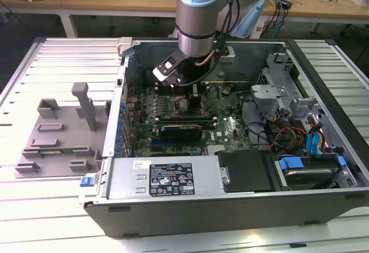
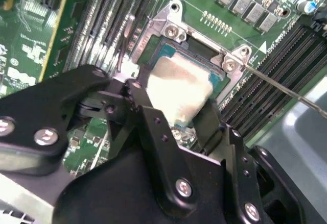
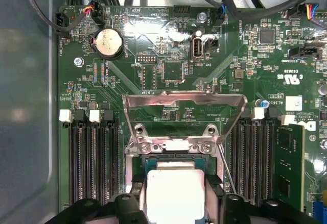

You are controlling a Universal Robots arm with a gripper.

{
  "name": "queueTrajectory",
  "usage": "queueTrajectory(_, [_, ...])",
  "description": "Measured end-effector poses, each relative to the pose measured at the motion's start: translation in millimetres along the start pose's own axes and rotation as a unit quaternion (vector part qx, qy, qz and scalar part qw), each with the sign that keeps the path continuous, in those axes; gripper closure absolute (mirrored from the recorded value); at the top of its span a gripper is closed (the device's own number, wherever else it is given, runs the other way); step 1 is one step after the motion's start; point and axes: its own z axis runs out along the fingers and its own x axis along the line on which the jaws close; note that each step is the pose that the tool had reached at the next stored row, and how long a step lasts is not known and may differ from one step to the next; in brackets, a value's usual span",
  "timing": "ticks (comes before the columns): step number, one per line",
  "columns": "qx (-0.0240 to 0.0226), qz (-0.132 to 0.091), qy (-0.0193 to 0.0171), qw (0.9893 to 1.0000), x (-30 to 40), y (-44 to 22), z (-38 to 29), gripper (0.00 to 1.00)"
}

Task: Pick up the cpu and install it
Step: 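Place the cpu into insertion slot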

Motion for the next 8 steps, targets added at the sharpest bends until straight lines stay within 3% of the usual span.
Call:
queueTrajectory(1, [0.0001, 0.000, -0.0003, 1.0000, 0.0, 0.0, -0.1, 0.39])
queueTrajectory(8, [0.0006, 0.000, -0.0010, 1.0000, -0.3, -0.2, -0.3, 0.40])
